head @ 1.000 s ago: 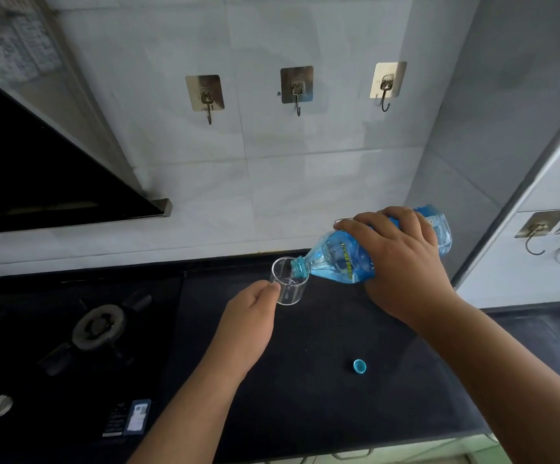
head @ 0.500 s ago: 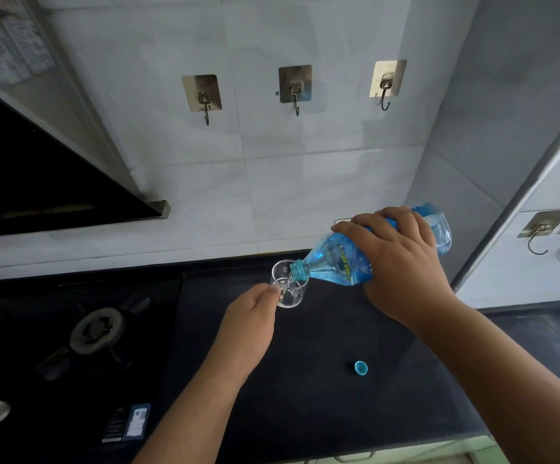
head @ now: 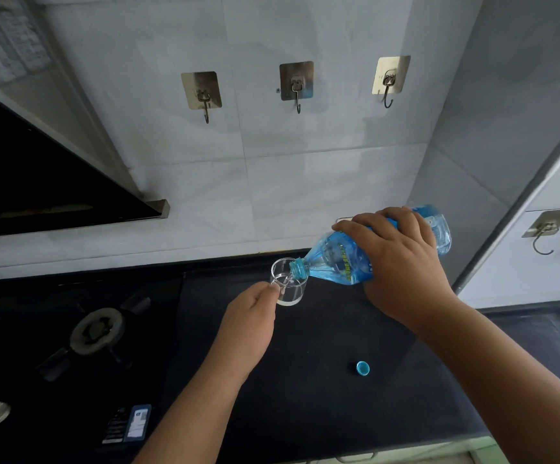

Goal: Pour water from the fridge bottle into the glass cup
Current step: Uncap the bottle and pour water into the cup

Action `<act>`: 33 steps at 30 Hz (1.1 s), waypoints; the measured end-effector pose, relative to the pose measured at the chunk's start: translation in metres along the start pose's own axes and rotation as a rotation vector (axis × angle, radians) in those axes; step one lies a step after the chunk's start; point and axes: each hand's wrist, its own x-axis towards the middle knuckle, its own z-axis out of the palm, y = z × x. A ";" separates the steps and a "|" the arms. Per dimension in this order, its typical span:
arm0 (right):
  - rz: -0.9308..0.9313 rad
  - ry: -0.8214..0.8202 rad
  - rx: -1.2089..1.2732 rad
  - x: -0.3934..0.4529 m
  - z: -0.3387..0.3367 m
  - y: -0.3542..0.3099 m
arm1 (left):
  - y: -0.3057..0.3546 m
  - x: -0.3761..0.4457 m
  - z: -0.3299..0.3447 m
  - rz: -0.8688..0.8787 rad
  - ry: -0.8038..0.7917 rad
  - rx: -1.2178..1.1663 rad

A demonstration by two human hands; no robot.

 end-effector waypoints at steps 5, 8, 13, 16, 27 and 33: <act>0.004 0.000 -0.009 -0.001 0.003 0.001 | 0.000 0.002 0.001 0.004 -0.009 0.017; 0.002 -0.002 -0.012 -0.001 0.003 0.002 | -0.001 0.003 0.002 -0.003 -0.013 0.011; 0.000 -0.010 -0.024 0.001 0.004 0.003 | 0.000 0.006 0.004 -0.005 -0.016 0.009; 0.000 -0.014 -0.027 0.001 0.005 0.003 | -0.001 0.008 0.004 -0.007 -0.019 0.009; 0.054 -0.047 0.001 -0.002 0.017 0.006 | -0.009 0.016 0.004 0.002 -0.017 0.012; 0.156 -0.181 0.165 -0.012 0.035 0.003 | -0.022 0.022 0.004 -0.004 -0.017 0.027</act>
